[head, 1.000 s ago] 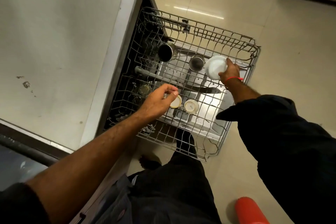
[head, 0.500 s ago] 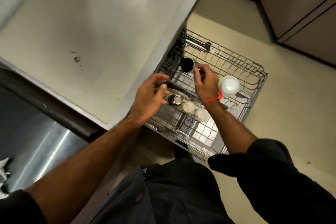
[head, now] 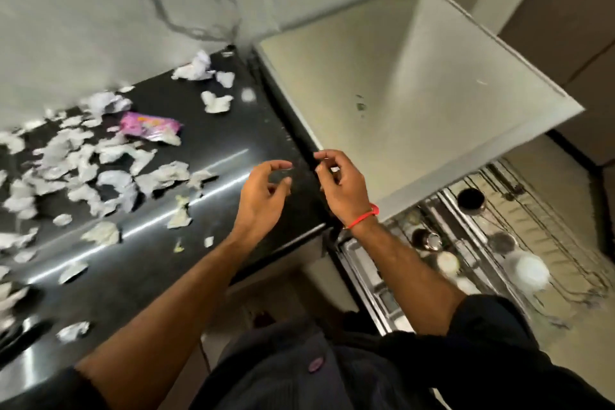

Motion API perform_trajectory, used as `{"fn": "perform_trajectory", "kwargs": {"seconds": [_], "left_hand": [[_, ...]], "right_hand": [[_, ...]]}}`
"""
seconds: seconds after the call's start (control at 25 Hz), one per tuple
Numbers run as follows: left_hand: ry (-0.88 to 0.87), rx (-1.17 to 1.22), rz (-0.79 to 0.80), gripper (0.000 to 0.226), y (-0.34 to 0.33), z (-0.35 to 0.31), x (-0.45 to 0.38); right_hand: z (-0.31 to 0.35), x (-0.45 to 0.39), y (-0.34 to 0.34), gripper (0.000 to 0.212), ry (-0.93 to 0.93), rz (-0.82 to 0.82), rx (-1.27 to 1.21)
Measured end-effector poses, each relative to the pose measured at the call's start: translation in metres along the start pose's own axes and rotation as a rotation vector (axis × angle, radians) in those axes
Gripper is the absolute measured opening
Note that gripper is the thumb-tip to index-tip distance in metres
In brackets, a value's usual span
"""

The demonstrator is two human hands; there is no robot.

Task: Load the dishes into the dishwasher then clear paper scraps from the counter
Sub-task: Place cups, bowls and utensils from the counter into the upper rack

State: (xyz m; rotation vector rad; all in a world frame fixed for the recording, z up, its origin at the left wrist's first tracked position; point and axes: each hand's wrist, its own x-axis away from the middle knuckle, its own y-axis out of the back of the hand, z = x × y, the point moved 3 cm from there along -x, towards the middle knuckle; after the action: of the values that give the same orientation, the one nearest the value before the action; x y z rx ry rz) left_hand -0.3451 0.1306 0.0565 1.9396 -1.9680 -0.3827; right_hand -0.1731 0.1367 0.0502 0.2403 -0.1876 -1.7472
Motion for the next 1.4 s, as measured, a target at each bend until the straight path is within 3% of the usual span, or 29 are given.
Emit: {"fn": "perform_trajectory", "kwargs": {"seconds": [0.36, 0.92, 1.16, 1.4], "left_hand": [[0.173, -0.012, -0.403, 0.023, 0.201, 0.096, 0.060], [0.488, -0.001, -1.038, 0.024, 0.262, 0.112, 0.192], [0.535, -0.005, -1.111, 0.030, 0.297, 0.130, 0.211], [0.551, -0.099, -1.051, 0.075, 0.368, 0.168, 0.195]], "right_hand": [[0.074, 0.034, -0.213, 0.037, 0.022, 0.434, -0.037], [0.114, 0.092, -0.323, 0.040, 0.037, 1.134, -0.124], [0.121, 0.126, -0.358, 0.051, 0.069, 1.274, -0.129], [0.140, 0.144, -0.398, 0.055, 0.035, 1.246, -0.090]]}}
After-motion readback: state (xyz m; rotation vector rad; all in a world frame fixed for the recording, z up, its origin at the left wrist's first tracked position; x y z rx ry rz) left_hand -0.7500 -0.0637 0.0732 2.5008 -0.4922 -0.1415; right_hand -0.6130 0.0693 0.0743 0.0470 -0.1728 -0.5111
